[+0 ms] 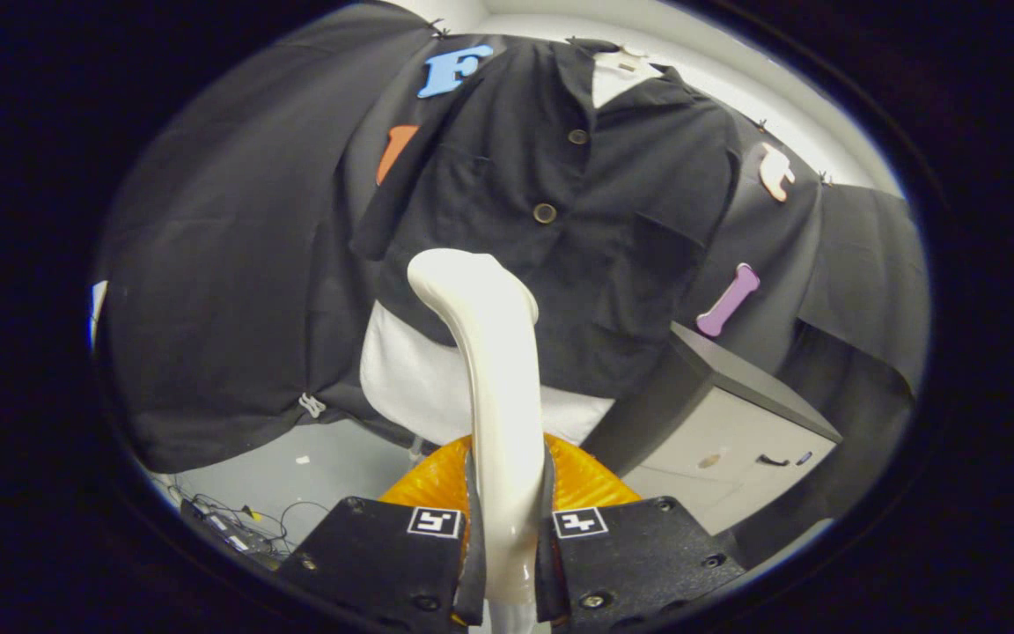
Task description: Iron the clothes twice with a garment steamer, once on the left side and once on the right side.
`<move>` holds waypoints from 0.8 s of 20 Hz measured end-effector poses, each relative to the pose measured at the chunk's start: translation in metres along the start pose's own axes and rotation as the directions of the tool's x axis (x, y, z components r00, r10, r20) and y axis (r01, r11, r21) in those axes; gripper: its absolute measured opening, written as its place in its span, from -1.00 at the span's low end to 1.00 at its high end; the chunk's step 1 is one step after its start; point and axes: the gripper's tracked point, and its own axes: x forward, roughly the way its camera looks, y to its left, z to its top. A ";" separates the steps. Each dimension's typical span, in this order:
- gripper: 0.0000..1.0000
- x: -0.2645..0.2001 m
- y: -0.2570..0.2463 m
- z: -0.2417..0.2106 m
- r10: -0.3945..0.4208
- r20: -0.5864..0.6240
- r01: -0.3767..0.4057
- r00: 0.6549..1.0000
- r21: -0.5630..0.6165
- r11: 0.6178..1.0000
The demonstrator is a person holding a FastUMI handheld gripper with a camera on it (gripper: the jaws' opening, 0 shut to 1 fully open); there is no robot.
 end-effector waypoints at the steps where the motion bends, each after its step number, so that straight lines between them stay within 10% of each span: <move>1: -0.50 -0.009 -0.017 -0.005 -0.010 0.000 0.010 1.000 0.013 1.000; 16: -0.50 -0.191 -0.251 -0.086 -0.135 0.010 0.129 0.991 0.231 0.964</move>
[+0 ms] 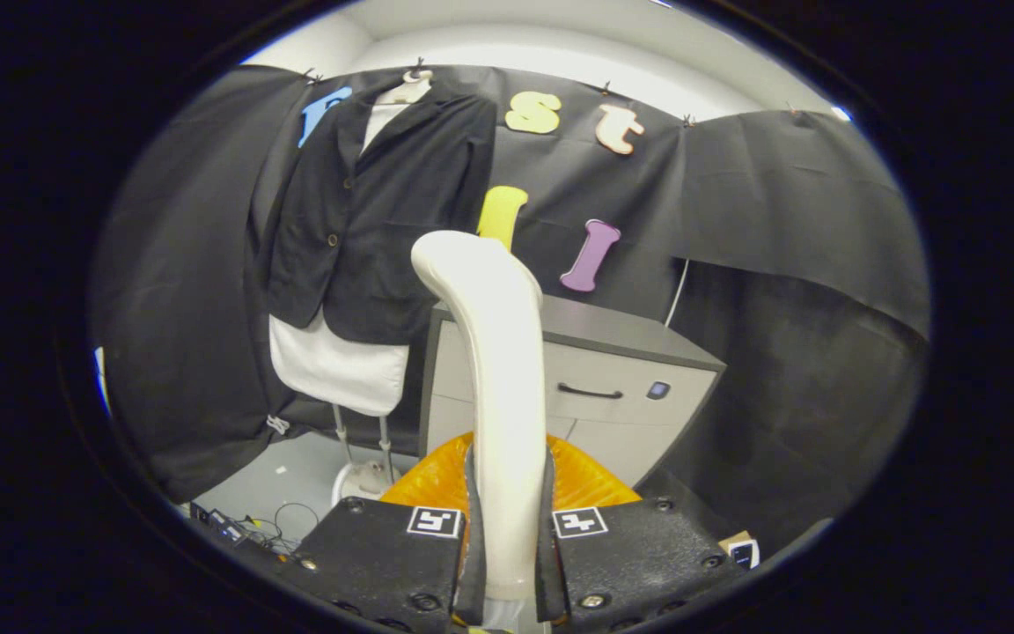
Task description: Iron the clothes twice with a garment steamer, once on the left side and once on the right side.
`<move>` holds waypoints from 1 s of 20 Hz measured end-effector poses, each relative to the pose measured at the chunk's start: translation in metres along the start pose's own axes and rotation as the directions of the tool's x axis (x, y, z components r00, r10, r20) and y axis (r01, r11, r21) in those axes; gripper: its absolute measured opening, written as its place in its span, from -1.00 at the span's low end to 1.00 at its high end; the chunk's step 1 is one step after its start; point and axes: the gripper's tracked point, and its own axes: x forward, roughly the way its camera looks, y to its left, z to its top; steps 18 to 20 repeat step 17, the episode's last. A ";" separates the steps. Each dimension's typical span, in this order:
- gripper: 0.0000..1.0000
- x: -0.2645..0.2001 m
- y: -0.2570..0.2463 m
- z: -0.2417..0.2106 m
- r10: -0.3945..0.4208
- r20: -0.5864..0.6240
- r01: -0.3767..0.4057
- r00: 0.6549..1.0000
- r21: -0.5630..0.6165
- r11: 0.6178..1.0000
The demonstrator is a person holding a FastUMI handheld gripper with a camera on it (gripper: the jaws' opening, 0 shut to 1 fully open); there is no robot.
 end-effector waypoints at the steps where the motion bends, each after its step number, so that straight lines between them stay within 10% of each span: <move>1: -0.50 -0.010 -0.011 -0.002 0.004 0.002 -0.004 1.000 0.008 1.000; 20: -0.50 -0.073 -0.081 -0.051 0.082 -0.056 -0.078 0.995 0.079 0.994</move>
